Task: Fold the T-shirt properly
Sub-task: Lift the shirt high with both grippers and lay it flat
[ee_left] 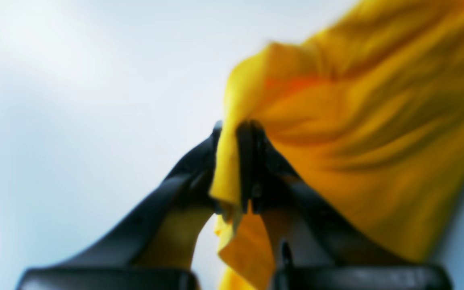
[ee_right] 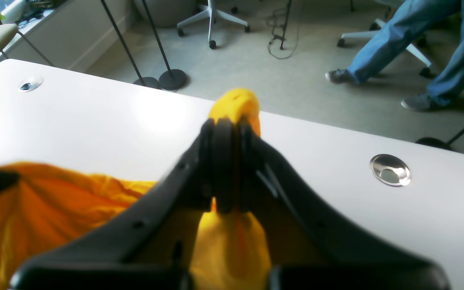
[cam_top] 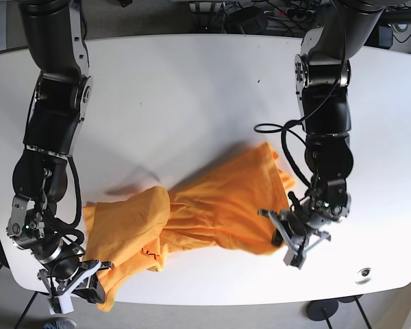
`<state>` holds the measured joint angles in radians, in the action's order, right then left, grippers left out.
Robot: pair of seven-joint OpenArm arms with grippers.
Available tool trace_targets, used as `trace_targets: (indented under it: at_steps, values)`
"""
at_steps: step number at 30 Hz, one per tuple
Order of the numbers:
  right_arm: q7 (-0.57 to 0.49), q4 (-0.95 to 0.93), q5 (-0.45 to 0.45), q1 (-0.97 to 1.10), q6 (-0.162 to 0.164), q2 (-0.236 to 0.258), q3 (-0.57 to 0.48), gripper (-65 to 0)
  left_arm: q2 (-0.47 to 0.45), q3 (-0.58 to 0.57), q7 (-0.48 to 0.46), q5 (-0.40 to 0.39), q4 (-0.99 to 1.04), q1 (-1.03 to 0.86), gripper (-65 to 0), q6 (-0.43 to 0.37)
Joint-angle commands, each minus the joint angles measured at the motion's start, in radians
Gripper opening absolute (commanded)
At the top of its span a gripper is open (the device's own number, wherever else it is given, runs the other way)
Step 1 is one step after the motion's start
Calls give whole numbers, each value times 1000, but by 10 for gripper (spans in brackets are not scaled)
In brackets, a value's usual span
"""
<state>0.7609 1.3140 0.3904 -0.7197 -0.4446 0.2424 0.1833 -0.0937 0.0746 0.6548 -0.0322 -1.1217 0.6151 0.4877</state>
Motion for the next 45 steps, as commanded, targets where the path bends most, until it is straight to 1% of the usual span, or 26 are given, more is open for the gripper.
trace_targets:
  at_steps: [1,4,7,10,12,14,15,17,19,21,22,23,24,26,28,31,32,33,36,37,39,42,43,45]
  values:
    - [-39,-78,-52,-116,0,7,11,-631,-47,4,23,-11,-77,107,-644,1]
    - [-157,-196,-84,-189,2,13,3,-631,-93,58,33,-11,-87,220,-644,3]
    - [-172,-327,-109,-309,-3,13,6,-631,-160,72,33,-11,-60,355,-644,4]
    - [-212,-383,-109,-404,-3,15,3,-631,-219,73,33,-11,-10,498,-644,4]
    - [-209,-385,-106,-466,-1,15,3,-631,-257,73,30,-11,41,618,-644,6]
    - [-175,-380,-103,-515,0,15,8,-631,-289,73,33,-13,55,694,-644,50]
    - [-151,-380,-101,-527,-1,16,11,-631,-298,73,36,-13,53,694,-644,65]
    - [-114,-362,-101,-524,-3,16,49,-631,-320,75,78,-13,42,694,-644,87]
    - [-60,-285,-101,-453,-4,28,88,-631,-328,103,125,-13,-47,691,-644,101]
    - [-5,-164,-101,-355,-4,27,115,-631,-331,170,175,-13,-154,584,-644,134]
    - [30,-75,-101,-258,-4,25,140,-631,-328,207,199,-13,-234,500,-644,165]
    - [44,-21,-101,-193,-4,21,157,-631,-324,221,214,-13,-285,441,-644,179]
    - [65,60,-101,-87,-4,-1,178,-631,-318,225,239,-15,-363,335,-644,196]
    - [111,181,-101,61,-4,-15,219,-631,-303,268,260,-15,-499,173,-644,204]
    - [134,281,-100,208,-6,-33,241,-631,-260,342,274,-13,-607,1,-644,210]
    - [134,399,-100,417,-6,-65,249,-631,-202,410,299,-13,-723,-218,-644,210]
    - [134,431,-100,484,-6,-68,249,-631,-179,436,303,-13,-756,-295,-644,210]
    - [134,470,-100,575,-6,-90,250,-631,-140,472,297,-13,-792,-406,-644,210]
    - [134,507,-100,717,-7,-140,305,-631,-77,543,296,-13,-817,-565,-646,210]
    - [134,510,-100,757,-15,-153,318,-631,-61,568,296,-13,-818,-611,-646,210]
    - [134,510,-100,825,-47,-165,345,-631,-33,630,296,-13,-818,-694,-646,210]
    - [134,510,-100,903,-64,-196,373,-631,-15,700,296,-13,-818,-791,-646,210]
    - [134,510,-100,926,-79,-196,373,-631,-15,723,294,-13,-818,-822,-646,210]
    - [134,510,-100,961,-93,-199,382,-631,-15,772,294,-13,-818,-861,-646,210]
